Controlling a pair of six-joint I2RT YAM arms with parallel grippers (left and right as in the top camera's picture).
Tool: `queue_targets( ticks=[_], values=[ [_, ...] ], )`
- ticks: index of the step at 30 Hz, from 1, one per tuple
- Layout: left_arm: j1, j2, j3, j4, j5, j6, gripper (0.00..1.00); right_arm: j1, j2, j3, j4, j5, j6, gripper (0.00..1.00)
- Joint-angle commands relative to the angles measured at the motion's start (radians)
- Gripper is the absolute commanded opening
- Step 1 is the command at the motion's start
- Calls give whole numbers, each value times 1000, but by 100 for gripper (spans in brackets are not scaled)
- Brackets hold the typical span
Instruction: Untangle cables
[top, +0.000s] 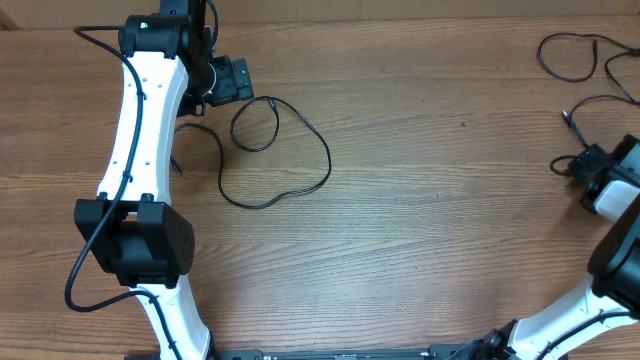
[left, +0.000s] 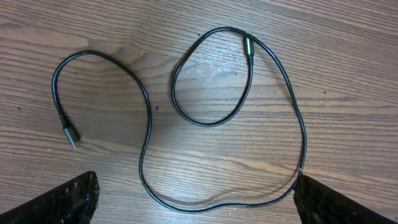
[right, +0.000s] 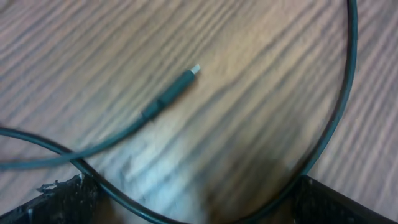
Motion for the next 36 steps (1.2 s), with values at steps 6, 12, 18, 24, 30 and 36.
queue_targets(
  ticks=[6,12,18,24,30,36],
  values=[
    [-6,-13,17,1,3,-13,100,-22,143,64,-46,-102,-12,100],
    [-6,-13,17,1,3,-13,100,-26,248,124,-40,-108,-29,100],
    [-6,-13,17,1,3,-13,100,-26,333,174,-39,-119,-29,100],
    [-6,-13,17,1,3,-13,100,-26,350,212,-34,-120,-29,100],
    [-6,-13,17,1,3,-13,100,-27,349,265,-116,-198,-29,100],
    [-6,-13,17,1,3,-13,100,-24,337,370,-351,-318,-29,100]
  ],
)
